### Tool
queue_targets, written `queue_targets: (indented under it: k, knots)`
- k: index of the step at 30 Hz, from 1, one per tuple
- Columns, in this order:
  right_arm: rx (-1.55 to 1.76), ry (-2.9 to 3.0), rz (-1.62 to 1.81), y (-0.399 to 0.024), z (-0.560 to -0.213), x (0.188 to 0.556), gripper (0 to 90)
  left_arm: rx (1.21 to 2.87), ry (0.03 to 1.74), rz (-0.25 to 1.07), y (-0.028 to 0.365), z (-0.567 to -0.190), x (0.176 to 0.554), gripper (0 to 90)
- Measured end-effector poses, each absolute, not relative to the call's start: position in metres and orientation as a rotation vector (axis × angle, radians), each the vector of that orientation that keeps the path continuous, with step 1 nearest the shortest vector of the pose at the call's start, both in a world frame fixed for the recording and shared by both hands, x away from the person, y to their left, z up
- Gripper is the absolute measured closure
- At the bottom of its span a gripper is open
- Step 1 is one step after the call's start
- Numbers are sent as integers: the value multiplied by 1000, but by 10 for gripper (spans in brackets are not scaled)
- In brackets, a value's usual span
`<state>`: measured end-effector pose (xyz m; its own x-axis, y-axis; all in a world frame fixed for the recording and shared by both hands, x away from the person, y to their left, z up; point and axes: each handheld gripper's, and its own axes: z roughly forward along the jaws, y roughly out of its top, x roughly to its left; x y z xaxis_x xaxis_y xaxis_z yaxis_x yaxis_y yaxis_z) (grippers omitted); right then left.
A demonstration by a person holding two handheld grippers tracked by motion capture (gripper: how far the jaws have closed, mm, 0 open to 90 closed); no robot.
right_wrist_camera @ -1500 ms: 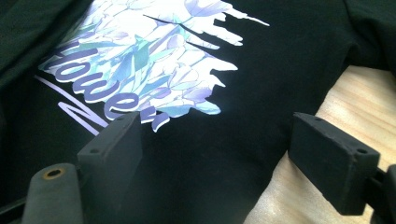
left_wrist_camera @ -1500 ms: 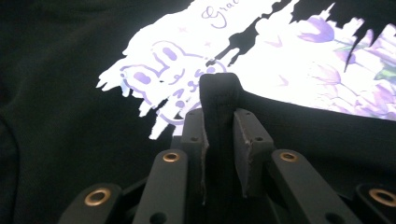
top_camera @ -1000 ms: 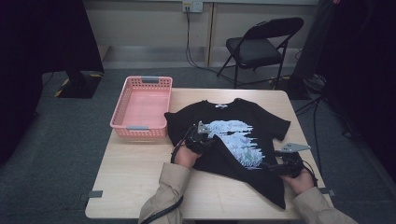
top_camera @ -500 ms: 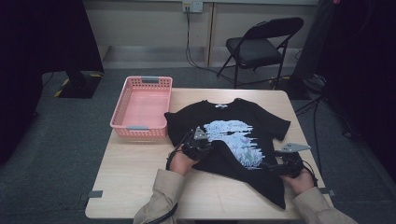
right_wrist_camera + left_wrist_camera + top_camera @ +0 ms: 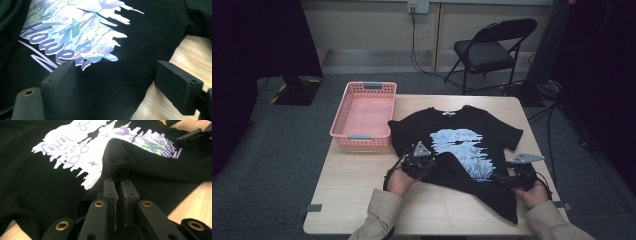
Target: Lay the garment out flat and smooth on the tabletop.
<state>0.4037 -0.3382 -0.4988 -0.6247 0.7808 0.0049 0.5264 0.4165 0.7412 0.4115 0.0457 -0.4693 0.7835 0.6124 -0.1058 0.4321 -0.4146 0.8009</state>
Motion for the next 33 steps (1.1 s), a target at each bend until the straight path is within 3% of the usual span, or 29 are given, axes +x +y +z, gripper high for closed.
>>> queue_targets:
  k: [33]
  knots:
    - [1127, 2335, 1038, -338, -499, 404, 170, 2123, 723, 211, 71, -475, 360, 850]
